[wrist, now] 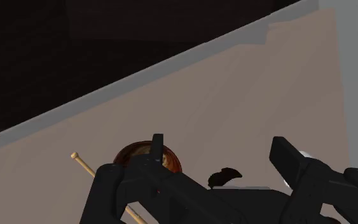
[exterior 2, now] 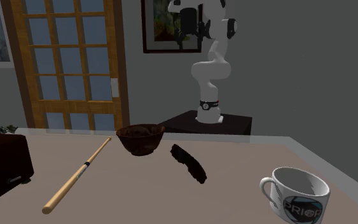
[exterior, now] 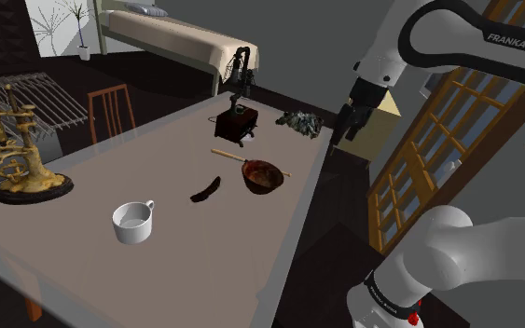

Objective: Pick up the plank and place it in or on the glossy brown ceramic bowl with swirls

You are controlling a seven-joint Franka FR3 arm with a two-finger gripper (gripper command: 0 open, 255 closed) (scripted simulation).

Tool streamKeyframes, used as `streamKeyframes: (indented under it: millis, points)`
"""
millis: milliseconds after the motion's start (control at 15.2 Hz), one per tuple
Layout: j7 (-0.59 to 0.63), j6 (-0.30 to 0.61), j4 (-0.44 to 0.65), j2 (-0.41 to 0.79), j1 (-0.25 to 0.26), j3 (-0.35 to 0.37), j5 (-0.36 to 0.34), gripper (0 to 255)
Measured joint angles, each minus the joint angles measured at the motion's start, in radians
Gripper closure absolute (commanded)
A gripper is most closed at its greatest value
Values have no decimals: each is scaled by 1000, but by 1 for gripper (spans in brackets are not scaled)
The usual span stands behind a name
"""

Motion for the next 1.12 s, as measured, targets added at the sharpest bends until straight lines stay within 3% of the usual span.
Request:
streamKeyframes:
  millis: [264,1122]
  points:
    - [-66,53,5,69,23,-10,-17,0]
    - [-457,342,164,566,138,-38,-99,0]
